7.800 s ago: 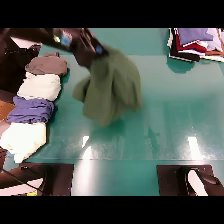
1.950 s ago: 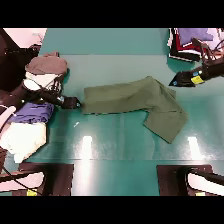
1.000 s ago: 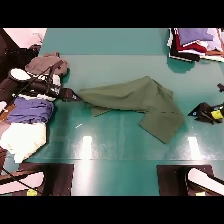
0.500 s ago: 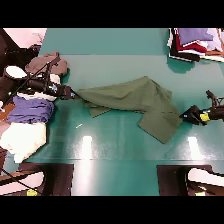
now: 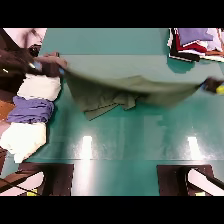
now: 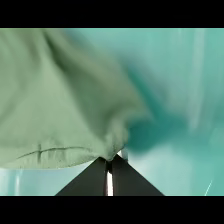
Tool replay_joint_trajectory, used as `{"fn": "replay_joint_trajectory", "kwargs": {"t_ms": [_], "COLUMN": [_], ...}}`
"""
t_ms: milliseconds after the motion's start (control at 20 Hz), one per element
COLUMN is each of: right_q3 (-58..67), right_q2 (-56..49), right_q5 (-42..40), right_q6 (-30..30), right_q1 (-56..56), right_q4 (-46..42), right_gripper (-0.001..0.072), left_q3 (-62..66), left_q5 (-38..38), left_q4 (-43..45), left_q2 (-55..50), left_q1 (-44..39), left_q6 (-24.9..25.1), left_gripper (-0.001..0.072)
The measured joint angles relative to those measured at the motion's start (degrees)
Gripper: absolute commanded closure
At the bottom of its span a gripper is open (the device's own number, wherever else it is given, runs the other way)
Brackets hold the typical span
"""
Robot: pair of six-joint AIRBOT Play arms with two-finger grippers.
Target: Fold the shirts.
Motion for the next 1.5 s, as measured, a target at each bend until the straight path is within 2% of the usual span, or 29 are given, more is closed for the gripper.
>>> {"fn": "replay_joint_trajectory", "kwargs": {"t_ms": [350,700,850,1050,1350,1500], "right_q3": [32.57,49.13,50.45,46.38,36.35,32.44], "right_q2": [11.47,17.31,16.68,11.06,-5.97,-16.02], "right_q5": [-1.49,-1.03,0.76,6.10,15.82,17.44], "right_q6": [4.90,6.64,7.61,8.22,8.44,8.52], "right_q1": [0.11,-6.64,-8.33,-7.08,4.61,9.14], "right_q4": [-0.07,-0.26,0.02,0.81,-7.61,-11.37], "right_gripper": [0.0696,0.0697,0.0698,0.0698,0.0698,0.0698], "left_q3": [31.19,40.02,39.10,29.64,12.55,8.09], "left_q5": [1.09,8.68,8.20,5.07,-4.02,-5.07], "left_q4": [0.76,0.76,2.71,8.59,10.95,10.91], "left_q2": [9.44,19.85,21.38,18.38,1.46,-9.11], "left_q1": [0.04,0.04,0.04,0.04,0.04,0.02], "left_q6": [-2.91,-8.66,-10.51,-13.40,-14.47,-13.94], "left_gripper": [0.0684,0.0684,0.0684,0.0684,0.0683,0.0683]}}
